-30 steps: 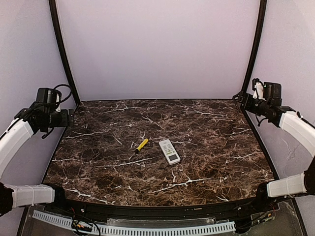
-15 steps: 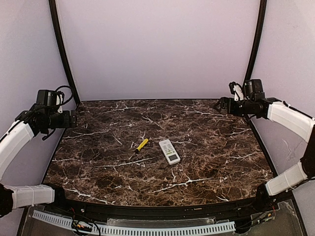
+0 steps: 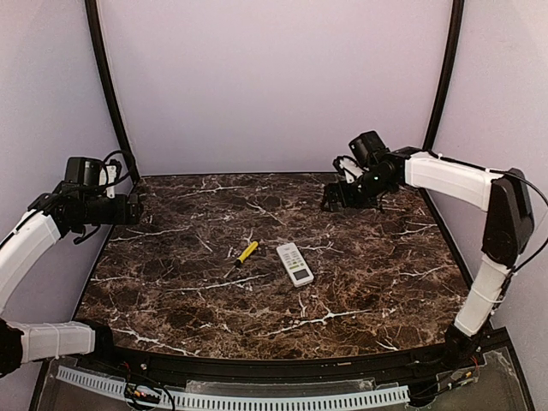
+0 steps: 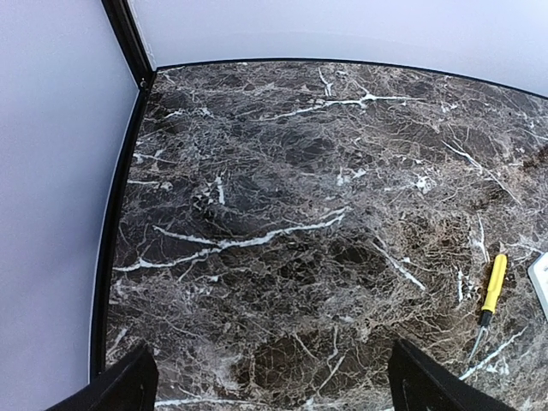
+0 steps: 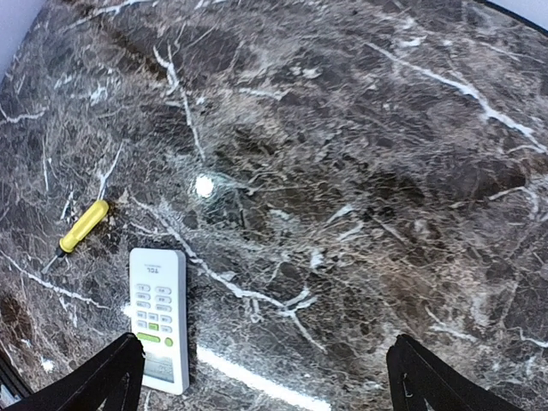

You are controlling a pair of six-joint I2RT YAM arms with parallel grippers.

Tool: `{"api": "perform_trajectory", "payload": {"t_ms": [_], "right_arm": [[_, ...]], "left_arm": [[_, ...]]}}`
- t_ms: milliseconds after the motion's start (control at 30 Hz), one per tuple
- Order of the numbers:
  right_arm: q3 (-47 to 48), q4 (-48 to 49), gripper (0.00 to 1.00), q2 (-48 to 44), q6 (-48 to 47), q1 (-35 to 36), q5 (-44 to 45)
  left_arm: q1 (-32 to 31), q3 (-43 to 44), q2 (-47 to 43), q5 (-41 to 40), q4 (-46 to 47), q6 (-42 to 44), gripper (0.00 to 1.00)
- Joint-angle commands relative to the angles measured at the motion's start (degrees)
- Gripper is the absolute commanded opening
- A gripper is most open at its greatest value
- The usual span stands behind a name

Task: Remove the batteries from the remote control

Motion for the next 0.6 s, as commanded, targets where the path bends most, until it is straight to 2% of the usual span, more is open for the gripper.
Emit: {"api": "perform_trajectory", "payload": {"t_ms": [0,367,567], "right_arm": [[8.0,-8.8,0.99,6.3,-0.4,5.6,2.5],[24.7,-16.6,0.99,23.2,2.4,14.8,3.0],[30.7,-20.3,0.99,29.6,3.7,16.9,4.4]], "left_arm": [[0.0,-0.9,-0.1,1.7,0.4,0.7,0.94],[0.0,-0.7,0.2,2.9,0.5,0.7,0.92],[0.0,-0.8,-0.2,2.6,0.4,0.7,0.92]]}}
